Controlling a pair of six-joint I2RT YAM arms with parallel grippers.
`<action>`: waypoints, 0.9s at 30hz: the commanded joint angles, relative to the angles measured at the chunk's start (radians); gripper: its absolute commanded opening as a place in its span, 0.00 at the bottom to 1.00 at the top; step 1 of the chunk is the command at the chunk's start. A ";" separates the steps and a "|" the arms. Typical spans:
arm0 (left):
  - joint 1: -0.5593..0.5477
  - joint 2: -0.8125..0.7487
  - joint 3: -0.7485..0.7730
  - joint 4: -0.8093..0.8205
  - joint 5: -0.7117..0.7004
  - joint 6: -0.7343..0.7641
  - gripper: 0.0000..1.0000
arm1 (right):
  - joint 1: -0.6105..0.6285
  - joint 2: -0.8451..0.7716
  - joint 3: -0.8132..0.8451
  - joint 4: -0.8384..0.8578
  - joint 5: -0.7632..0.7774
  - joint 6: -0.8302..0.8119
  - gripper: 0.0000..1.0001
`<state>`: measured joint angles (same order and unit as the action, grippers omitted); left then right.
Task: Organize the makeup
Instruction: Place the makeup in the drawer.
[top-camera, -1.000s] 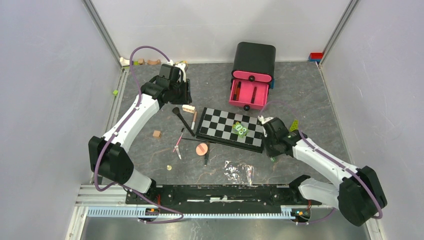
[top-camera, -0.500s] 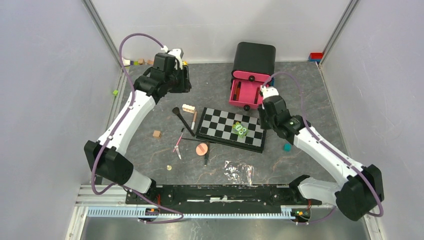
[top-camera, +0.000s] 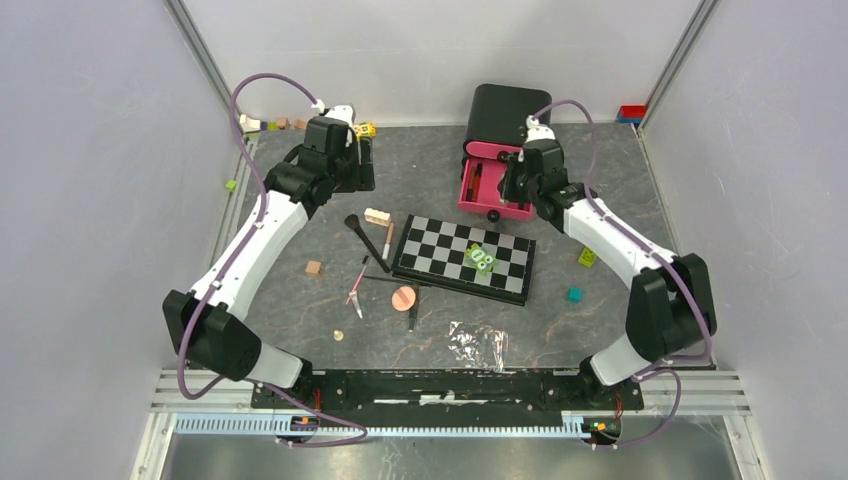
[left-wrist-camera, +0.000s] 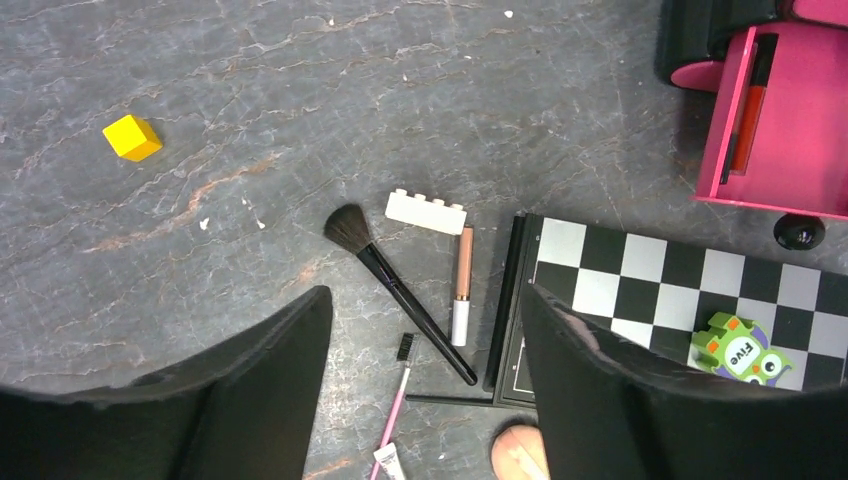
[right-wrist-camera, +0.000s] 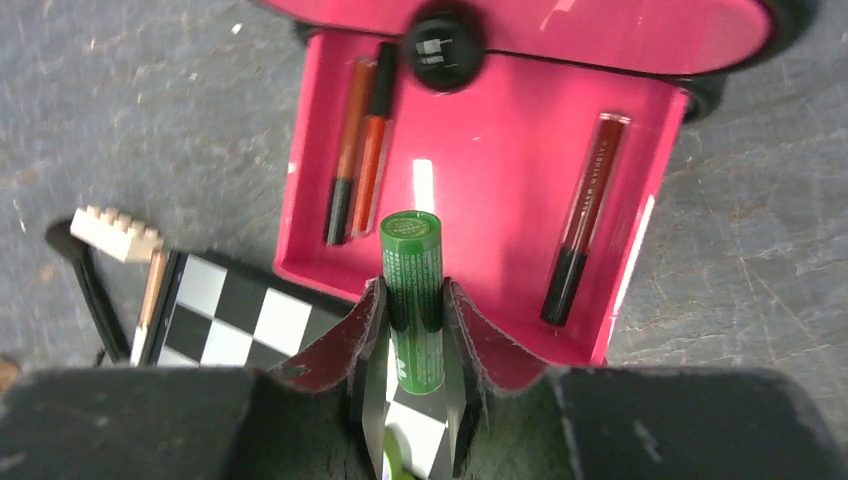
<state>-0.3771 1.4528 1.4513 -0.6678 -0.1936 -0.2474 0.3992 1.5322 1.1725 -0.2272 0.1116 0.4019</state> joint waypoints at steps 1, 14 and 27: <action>0.001 -0.051 -0.006 0.059 -0.065 0.031 0.84 | -0.089 0.039 -0.040 0.165 -0.092 0.162 0.00; 0.002 -0.049 -0.010 0.056 -0.068 0.030 1.00 | -0.142 0.138 -0.013 0.260 -0.089 0.217 0.00; 0.001 -0.051 -0.009 0.055 -0.069 0.030 1.00 | -0.149 0.219 0.035 0.229 -0.048 0.177 0.05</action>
<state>-0.3775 1.4322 1.4403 -0.6483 -0.2386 -0.2420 0.2531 1.7302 1.1500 -0.0158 0.0372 0.6003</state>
